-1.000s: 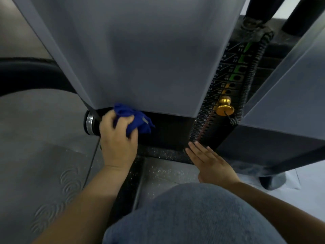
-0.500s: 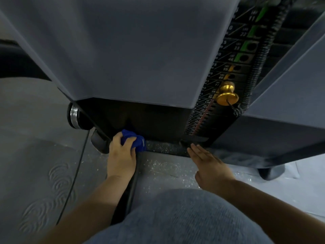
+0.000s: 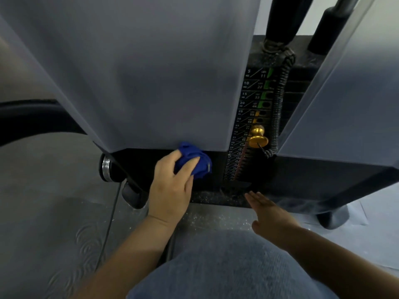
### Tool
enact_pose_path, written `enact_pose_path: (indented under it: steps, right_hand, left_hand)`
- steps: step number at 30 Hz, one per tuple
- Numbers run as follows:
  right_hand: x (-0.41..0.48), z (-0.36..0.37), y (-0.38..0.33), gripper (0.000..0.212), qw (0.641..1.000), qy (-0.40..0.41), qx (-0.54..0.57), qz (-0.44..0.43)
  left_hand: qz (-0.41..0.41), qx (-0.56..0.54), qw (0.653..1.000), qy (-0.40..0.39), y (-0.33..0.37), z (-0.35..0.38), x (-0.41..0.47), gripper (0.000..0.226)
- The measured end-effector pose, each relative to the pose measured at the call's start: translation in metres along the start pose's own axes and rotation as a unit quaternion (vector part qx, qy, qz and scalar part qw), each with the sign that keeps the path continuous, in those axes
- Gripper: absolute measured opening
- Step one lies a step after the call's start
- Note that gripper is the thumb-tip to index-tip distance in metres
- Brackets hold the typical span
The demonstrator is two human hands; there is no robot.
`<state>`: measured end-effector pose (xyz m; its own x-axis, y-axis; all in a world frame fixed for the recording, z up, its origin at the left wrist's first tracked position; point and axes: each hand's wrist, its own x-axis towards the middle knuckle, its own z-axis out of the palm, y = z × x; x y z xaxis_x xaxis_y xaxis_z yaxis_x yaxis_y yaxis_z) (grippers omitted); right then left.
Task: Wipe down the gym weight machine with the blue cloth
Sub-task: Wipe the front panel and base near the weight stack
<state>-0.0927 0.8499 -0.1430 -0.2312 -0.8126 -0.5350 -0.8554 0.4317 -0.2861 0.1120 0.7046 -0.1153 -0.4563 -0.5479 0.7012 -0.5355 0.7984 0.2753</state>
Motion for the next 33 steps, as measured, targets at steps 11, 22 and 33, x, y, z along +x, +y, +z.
enact_pose_path:
  steps: [11,22,33]
  right_hand:
    - [0.008,0.019,0.006,0.076,1.000,0.020,0.003,-0.018]
    - [0.005,0.014,0.015,0.079,1.000,0.021,0.013,-0.010]
    - [-0.002,0.019,0.025,0.073,0.997,0.071,0.016,-0.006]
  left_hand:
    - [-0.086,0.037,0.967,-0.237,-0.032,0.074,-0.092,0.052]
    - [0.042,-0.057,0.998,-0.001,0.031,0.009,0.009,0.034]
    - [0.073,0.012,0.989,-0.124,0.024,0.065,-0.028,0.046]
